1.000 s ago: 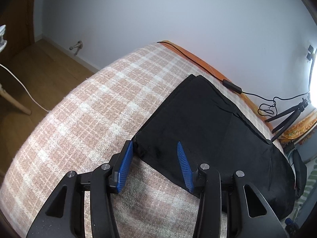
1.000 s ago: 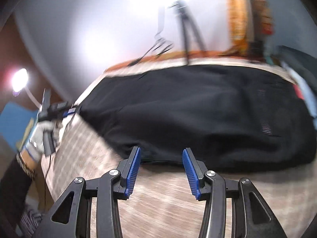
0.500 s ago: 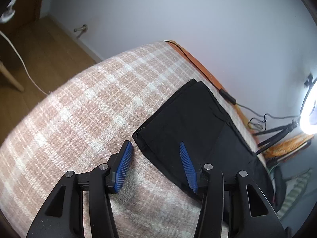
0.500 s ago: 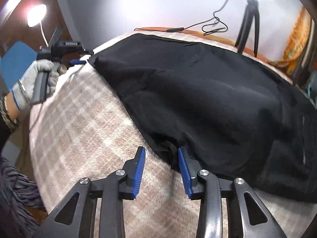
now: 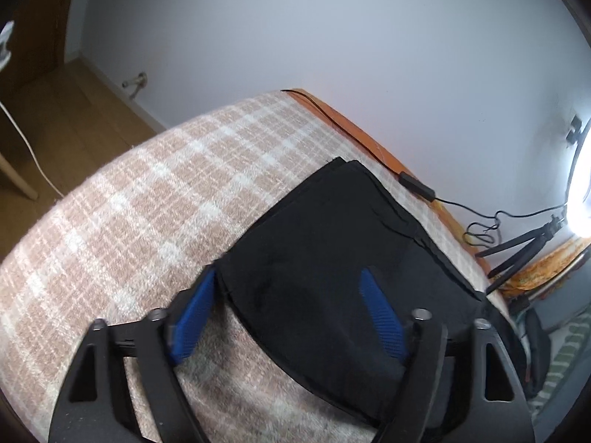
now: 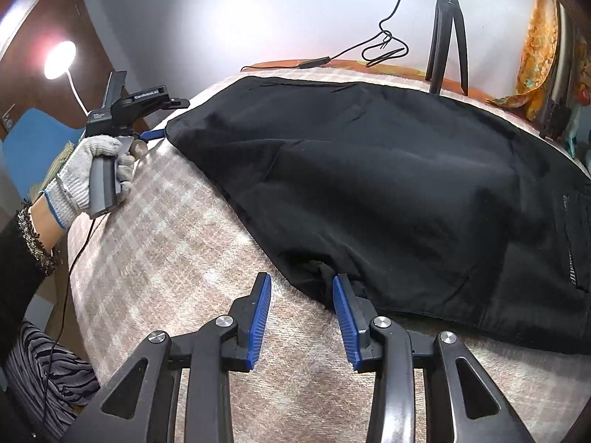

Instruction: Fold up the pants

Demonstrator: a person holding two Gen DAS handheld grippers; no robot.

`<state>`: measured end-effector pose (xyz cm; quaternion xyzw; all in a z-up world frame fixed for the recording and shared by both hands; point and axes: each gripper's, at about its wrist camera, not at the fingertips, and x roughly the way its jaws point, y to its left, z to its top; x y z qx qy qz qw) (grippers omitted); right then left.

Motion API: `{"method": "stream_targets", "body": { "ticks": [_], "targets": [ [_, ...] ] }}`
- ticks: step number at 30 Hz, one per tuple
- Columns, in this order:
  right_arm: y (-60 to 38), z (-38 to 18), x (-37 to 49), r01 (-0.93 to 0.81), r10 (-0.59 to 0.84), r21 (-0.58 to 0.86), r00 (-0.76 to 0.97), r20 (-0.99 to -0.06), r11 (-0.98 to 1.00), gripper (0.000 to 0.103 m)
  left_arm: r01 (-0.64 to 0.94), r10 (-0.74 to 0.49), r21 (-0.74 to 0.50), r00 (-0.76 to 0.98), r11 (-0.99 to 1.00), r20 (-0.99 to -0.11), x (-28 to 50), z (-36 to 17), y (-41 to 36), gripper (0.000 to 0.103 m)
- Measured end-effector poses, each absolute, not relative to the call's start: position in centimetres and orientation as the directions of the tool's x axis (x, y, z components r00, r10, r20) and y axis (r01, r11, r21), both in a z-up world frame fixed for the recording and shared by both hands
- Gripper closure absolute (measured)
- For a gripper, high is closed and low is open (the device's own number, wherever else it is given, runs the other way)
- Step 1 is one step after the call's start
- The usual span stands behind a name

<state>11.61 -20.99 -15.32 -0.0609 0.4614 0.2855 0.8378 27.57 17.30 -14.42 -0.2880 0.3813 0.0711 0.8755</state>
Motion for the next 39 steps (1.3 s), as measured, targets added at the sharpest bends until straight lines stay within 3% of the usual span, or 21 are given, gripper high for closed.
{"method": "stream_targets", "body": {
  "ticks": [1, 2, 8, 18, 27, 35, 39],
  "targets": [
    [-21.1, -15.3, 11.7, -0.532, 0.425, 0.167, 0.409, -0.807, 0.830, 0.065, -0.338, -0.107, -0.458, 0.699, 0.822, -0.708, 27.7, -14.6, 17.4, 0.063],
    [-21.2, -15.4, 11.8, -0.528, 0.428, 0.174, 0.407, -0.807, 0.831, 0.065, -0.333, -0.131, -0.482, 0.699, 0.810, -0.703, 27.9, -14.9, 17.6, 0.078],
    [-21.2, -15.5, 12.1, -0.525, 0.425, 0.173, 0.407, -0.809, 0.833, 0.065, -0.322, -0.150, -0.504, 0.708, 0.802, -0.690, 28.1, -15.1, 17.7, 0.091],
    [-22.3, -15.3, 12.5, -0.496, 0.452, 0.226, 0.402, -0.796, 0.839, 0.066, -0.240, -0.115, -0.445, 0.765, 0.863, -0.634, 27.8, -11.6, 15.0, 0.096],
    [-24.7, -14.8, 13.7, -0.408, 0.493, 0.328, 0.414, -0.765, 0.852, 0.066, -0.017, -0.209, -0.366, 0.796, 0.930, -0.569, 27.5, -7.6, 6.8, 0.097],
    [-27.4, -13.5, 15.1, -0.332, 0.517, 0.400, 0.464, -0.719, 0.854, 0.066, 0.195, -0.369, -0.334, 0.697, 0.922, -0.615, 27.0, -9.6, -2.4, 0.097],
    [-28.7, -13.7, 16.5, -0.298, 0.546, 0.457, 0.462, -0.699, 0.838, 0.065, 0.206, -0.399, -0.355, 0.650, 0.912, -0.647, 27.0, -11.0, -4.2, 0.097]
  ]
}}
